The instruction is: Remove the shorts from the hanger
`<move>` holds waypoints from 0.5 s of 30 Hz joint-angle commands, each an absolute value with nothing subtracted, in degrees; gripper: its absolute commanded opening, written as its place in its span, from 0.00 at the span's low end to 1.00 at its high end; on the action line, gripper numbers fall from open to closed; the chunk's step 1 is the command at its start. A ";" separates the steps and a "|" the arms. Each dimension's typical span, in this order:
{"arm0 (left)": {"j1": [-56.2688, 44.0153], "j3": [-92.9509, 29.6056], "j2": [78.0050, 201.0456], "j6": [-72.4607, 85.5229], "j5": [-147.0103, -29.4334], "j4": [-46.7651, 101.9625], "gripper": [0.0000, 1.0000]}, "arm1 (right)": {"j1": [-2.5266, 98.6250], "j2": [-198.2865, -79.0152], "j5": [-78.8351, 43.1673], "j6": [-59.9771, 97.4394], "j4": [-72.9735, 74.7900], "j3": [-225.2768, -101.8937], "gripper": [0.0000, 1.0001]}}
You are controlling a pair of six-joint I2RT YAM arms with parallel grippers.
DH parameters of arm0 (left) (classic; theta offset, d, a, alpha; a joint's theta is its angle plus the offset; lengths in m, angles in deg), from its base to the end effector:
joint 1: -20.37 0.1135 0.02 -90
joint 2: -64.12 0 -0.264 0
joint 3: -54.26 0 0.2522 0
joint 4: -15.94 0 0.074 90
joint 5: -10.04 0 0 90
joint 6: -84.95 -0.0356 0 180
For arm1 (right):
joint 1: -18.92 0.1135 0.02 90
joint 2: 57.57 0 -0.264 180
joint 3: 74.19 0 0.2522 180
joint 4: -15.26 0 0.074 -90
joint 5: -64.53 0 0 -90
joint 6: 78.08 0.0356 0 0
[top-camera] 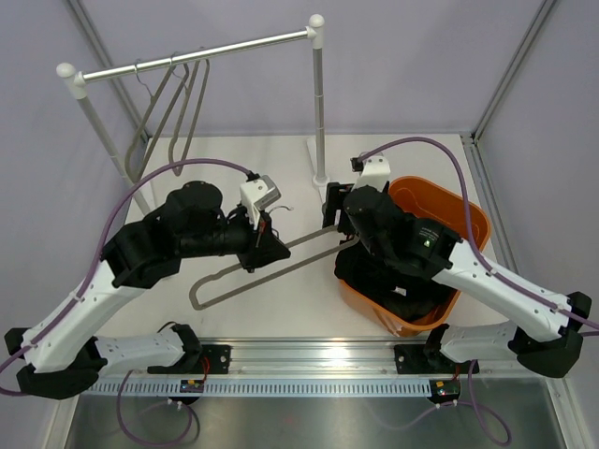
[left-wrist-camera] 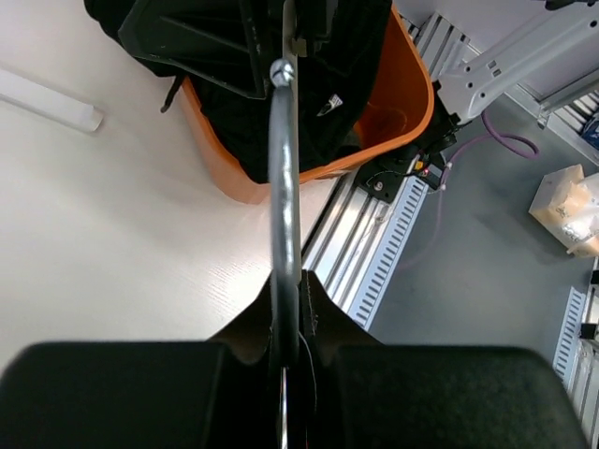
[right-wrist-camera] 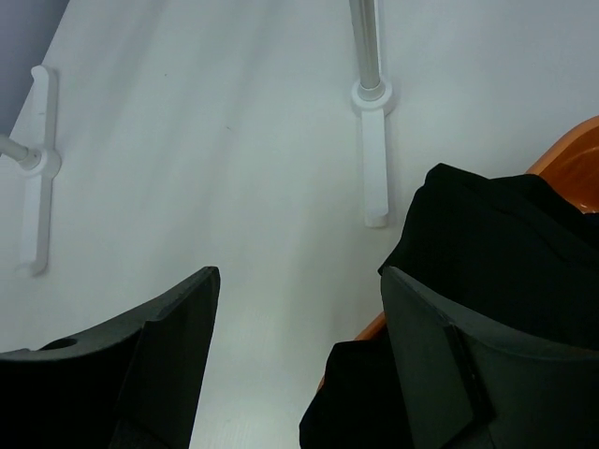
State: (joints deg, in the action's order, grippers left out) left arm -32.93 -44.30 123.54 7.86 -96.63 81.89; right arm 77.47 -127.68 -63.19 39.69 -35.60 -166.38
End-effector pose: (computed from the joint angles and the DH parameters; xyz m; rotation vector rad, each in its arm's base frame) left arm 0.0981 -0.1486 0.4512 0.9307 1.9651 -0.9933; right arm 0.1508 0.2048 0.4074 -0.1365 1.9689 0.3009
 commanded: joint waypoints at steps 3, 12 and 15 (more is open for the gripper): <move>-33.15 -48.27 118.96 9.45 -95.08 70.40 0.00 | 77.37 -125.77 -62.47 41.18 -36.29 -164.68 0.78; -33.15 -51.34 119.93 9.54 -87.88 75.66 0.00 | 77.28 -125.34 -74.49 36.62 -43.40 -173.28 0.85; -33.15 -52.32 119.93 9.28 -85.32 78.56 0.00 | 75.44 -123.67 -78.38 34.51 -46.04 -176.27 0.88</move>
State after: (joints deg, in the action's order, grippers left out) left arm -33.30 -48.71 120.56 8.93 -91.05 80.86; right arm 77.09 -126.36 -70.42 37.52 -41.37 -171.83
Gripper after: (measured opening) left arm 0.074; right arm 0.875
